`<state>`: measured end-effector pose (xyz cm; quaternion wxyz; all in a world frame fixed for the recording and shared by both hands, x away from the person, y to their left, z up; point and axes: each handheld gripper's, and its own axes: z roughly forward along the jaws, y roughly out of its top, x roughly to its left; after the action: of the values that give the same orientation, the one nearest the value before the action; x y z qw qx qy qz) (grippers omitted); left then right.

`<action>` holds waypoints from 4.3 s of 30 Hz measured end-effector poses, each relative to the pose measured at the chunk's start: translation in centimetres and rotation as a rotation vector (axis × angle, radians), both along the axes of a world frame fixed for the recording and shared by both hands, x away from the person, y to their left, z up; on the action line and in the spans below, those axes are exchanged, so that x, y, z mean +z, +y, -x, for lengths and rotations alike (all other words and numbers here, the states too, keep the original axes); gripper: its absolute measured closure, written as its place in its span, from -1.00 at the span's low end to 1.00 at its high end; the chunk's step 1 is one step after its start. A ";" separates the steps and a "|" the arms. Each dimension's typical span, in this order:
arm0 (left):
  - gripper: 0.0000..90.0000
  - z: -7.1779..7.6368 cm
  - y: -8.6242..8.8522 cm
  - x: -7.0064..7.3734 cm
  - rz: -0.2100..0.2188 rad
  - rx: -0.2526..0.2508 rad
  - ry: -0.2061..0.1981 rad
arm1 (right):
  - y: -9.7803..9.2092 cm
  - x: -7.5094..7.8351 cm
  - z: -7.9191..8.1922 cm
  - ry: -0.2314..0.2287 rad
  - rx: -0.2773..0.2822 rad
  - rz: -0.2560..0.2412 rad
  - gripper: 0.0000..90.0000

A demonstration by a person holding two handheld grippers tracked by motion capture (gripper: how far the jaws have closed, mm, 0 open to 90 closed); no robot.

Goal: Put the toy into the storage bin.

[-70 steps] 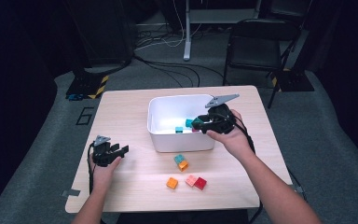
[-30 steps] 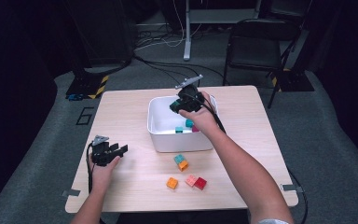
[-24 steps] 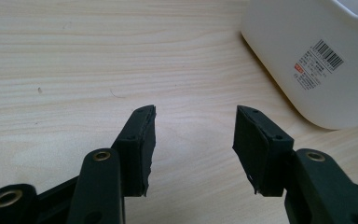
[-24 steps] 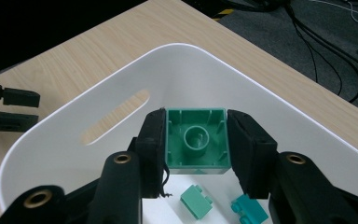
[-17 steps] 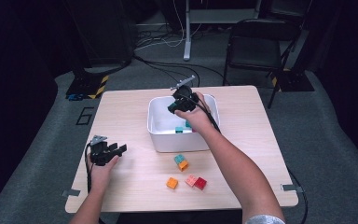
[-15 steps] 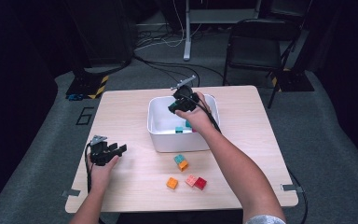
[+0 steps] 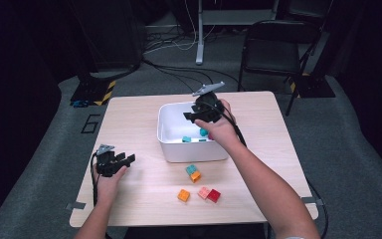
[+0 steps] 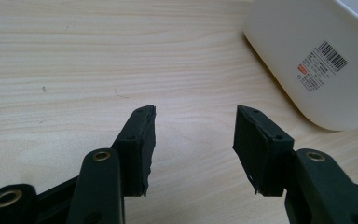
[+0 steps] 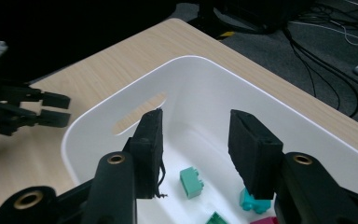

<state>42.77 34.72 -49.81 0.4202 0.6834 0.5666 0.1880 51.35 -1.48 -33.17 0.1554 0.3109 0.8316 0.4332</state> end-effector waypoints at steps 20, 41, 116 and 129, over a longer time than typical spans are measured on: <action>0.07 0.0 -0.5 0.0 -0.017 -0.007 -0.003 | -6.3 -1.0 8.1 -0.042 -0.005 -0.023 0.21; 0.06 0.0 -0.6 0.0 -0.018 -0.008 -0.003 | -7.0 -6.7 12.0 -0.020 0.008 -0.004 0.21; -0.05 -1.5 -2.0 0.2 -0.016 -0.031 -0.004 | -7.1 -17.1 14.6 0.174 0.100 0.169 0.29; -0.04 -0.4 -1.5 0.4 -0.028 -0.017 -0.002 | -7.7 -15.3 13.7 0.147 0.069 0.102 0.29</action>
<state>43.16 33.25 -49.42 0.4130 0.6938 0.5575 0.1930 37.67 -9.19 -48.43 0.0947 0.3046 0.8720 0.3712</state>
